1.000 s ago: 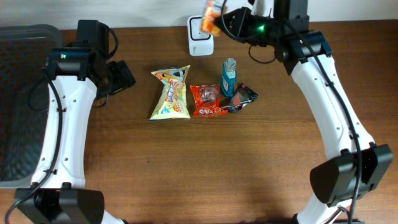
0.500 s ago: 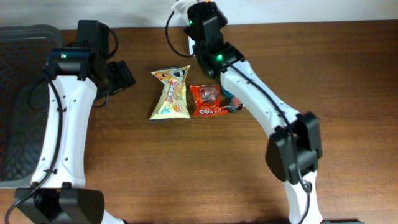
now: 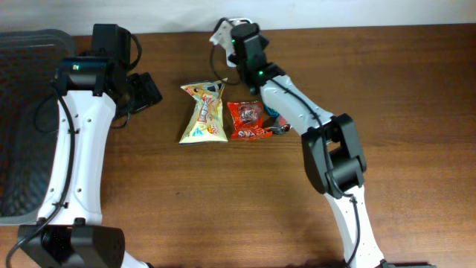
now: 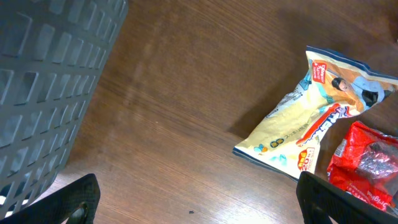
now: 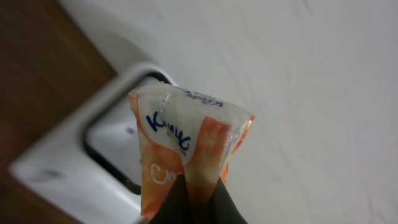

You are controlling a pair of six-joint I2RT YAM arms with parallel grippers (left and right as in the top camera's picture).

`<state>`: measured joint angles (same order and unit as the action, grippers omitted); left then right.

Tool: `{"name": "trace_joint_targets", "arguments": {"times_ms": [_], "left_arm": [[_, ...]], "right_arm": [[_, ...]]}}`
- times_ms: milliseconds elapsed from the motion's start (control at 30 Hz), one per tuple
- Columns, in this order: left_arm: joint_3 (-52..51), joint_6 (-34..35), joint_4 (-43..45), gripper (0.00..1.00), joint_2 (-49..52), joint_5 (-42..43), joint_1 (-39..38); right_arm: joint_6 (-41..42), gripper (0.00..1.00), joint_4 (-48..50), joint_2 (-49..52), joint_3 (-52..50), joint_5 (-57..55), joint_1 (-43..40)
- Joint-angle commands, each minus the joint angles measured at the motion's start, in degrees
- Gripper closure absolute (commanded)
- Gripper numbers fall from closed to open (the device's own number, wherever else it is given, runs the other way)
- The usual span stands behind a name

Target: Scan the item barcode

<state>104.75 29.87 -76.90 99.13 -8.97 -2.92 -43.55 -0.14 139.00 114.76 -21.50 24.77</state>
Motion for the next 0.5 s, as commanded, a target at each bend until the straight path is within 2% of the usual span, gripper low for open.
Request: {"name": "trace_joint_targets", "arguments": {"times_ms": [0,100,167,267,367,467], "left_arm": [[-0.1,0.5,-0.1,0.01,0.3,0.2,0.2],[-0.1,0.5,-0.1,0.01,0.3,0.2,0.2],[-0.1,0.5,-0.1,0.01,0.3,0.2,0.2],[-0.1,0.5,-0.1,0.01,0.3,0.2,0.2],[-0.1,0.5,-0.1,0.01,0.3,0.2,0.2],[-0.1,0.5,-0.1,0.01,0.3,0.2,0.2]], "right_arm": [[0.5,0.96,2.1,0.3,0.4,0.3,-1.4],[0.4,0.96,2.6,0.6,0.4,2.3,-1.5],[-7.5,0.96,3.3,1.8,0.4,3.2,-1.5],[-7.1,0.96,4.9,2.0,0.4,1.9,-1.6],[1.0,0.96,12.1,1.5,0.5,-5.2,-1.6],[10.4,0.96,14.4,-1.3,1.7,-9.3,-2.3]]}}
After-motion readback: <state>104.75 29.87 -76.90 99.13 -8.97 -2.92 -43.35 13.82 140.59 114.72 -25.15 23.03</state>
